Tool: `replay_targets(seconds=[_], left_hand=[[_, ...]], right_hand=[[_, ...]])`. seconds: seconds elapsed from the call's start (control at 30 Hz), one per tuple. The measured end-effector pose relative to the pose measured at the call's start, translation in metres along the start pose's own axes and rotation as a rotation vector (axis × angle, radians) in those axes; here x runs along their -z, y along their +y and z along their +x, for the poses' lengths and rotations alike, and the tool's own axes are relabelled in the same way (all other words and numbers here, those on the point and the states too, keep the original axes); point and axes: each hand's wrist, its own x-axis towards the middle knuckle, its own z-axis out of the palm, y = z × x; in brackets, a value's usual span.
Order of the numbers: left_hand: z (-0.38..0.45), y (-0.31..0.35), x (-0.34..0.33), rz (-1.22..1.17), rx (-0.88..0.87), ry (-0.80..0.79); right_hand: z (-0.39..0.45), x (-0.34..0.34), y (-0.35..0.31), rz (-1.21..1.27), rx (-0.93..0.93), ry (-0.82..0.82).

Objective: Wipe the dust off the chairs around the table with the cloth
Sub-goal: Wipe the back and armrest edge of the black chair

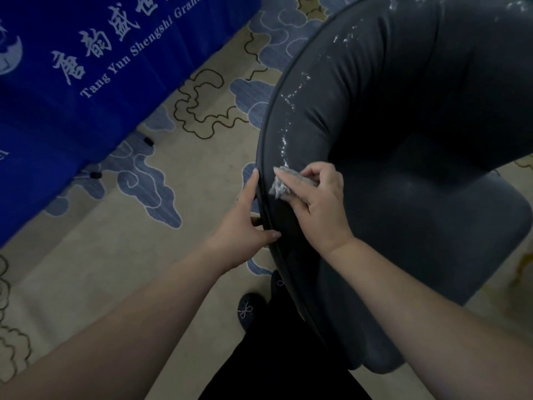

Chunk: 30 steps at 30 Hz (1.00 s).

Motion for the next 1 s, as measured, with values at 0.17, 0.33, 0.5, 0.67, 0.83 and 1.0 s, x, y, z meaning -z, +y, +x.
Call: replay_targets(seconds=[0.17,0.33,0.5,0.67,0.83,1.0], left_hand=[[0.007,0.002,0.004,0.018,-0.008,-0.021],[0.008,0.003,0.006,0.034,-0.008,-0.026],[0.011,0.002,0.005,0.059,-0.019,0.012],[0.018,0.006,0.009,0.043,-0.064,0.019],[0.027,0.012,0.016,0.008,-0.088,-0.007],[0.040,0.021,0.028,0.065,-0.119,-0.061]], right_hand=[[-0.032,0.005,0.004,0.052,0.023,-0.021],[0.004,0.002,0.000,-0.016,0.040,-0.014],[0.010,-0.003,0.002,0.003,0.048,0.007],[0.009,-0.001,0.004,-0.015,0.076,-0.005],[0.046,-0.008,-0.002,-0.047,0.048,0.026],[0.022,-0.007,0.001,-0.015,0.056,0.009]])
